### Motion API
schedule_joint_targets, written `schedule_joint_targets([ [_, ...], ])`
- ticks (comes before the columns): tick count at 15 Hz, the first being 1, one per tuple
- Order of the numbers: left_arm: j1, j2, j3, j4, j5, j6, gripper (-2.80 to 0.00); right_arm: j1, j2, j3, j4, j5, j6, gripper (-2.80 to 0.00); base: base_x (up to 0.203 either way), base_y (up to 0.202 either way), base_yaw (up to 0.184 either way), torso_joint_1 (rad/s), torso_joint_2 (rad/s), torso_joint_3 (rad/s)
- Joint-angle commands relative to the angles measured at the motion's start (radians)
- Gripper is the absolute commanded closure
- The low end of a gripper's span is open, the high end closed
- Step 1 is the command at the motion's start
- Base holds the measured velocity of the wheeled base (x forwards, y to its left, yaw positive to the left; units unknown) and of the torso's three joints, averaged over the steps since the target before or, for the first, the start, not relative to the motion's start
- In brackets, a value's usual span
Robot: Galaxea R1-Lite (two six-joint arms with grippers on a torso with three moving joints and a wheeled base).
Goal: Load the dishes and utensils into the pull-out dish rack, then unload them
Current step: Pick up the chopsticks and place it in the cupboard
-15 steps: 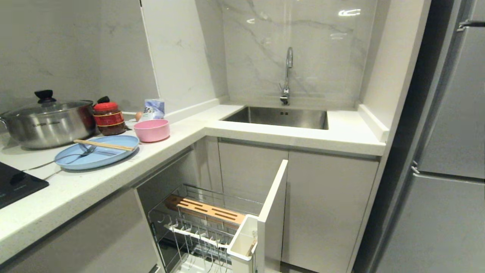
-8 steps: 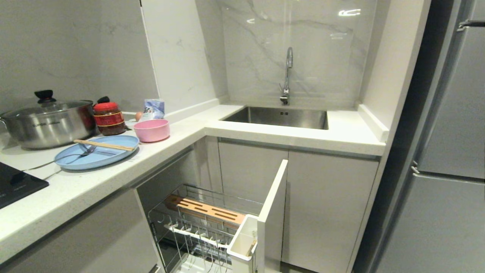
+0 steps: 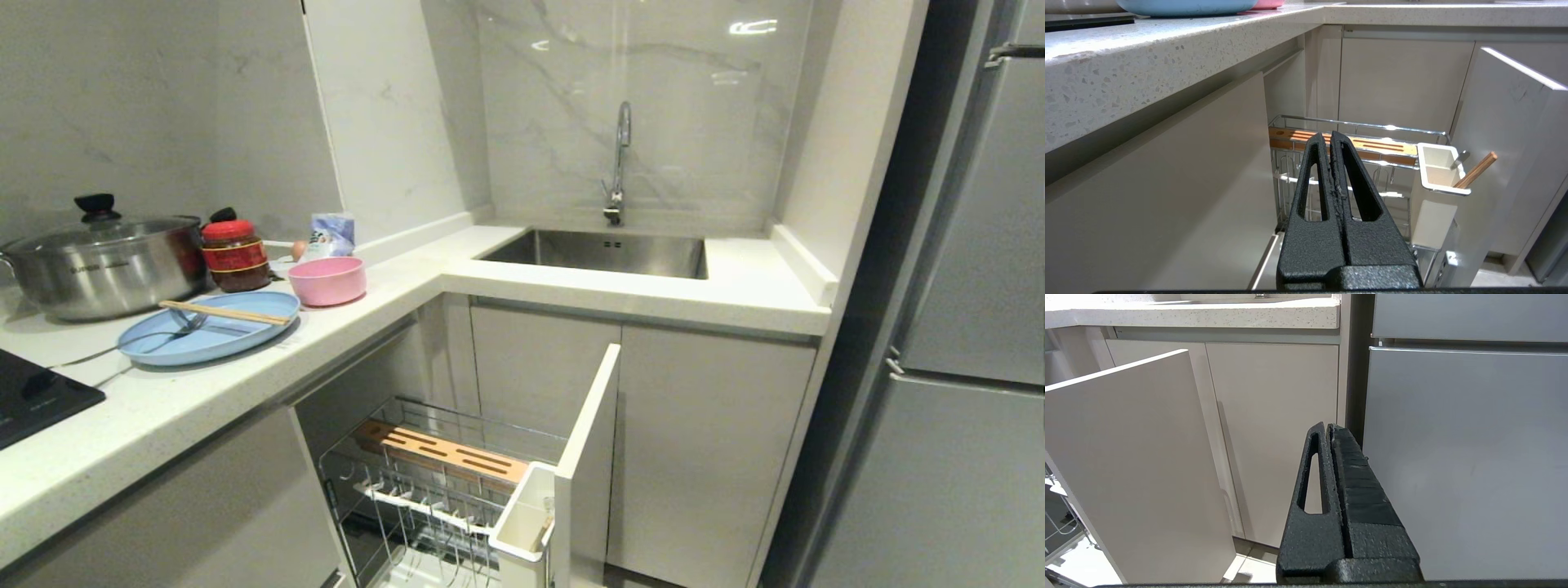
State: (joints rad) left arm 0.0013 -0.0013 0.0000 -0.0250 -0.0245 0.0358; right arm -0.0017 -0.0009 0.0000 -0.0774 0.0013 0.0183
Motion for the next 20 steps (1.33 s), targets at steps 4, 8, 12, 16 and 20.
schedule_joint_targets([
  [4, 0.000, 0.003, 0.012, -0.001, 0.000, -0.007, 0.00, 0.000, -0.001, 0.026, -0.001, 0.000, 0.000, 0.00, 0.000, 0.000, 0.000, 0.001, 0.00, -0.021],
  [8, 0.000, 0.003, 0.012, -0.002, 0.000, -0.004, 0.00, 0.000, -0.001, 0.026, -0.001, 0.000, 0.000, 0.00, 0.000, 0.000, 0.000, 0.002, 0.00, -0.167],
  [12, 0.000, 0.001, 0.012, -0.003, 0.000, -0.004, 0.00, 0.000, -0.001, 0.026, -0.001, 0.000, 0.000, 0.00, 0.000, 0.000, 0.000, 0.002, 0.00, -0.193],
  [16, 0.000, 0.001, 0.012, -0.003, -0.002, -0.003, 0.00, -0.001, -0.001, 0.026, -0.001, 0.000, 0.000, 0.00, 0.000, 0.000, 0.000, 0.003, 0.00, -0.201],
  [20, 0.000, 0.001, 0.012, -0.003, -0.002, -0.005, 0.00, 0.000, -0.001, 0.026, -0.001, 0.000, 0.000, 0.00, 0.000, 0.000, 0.000, 0.003, 0.00, -0.196],
])
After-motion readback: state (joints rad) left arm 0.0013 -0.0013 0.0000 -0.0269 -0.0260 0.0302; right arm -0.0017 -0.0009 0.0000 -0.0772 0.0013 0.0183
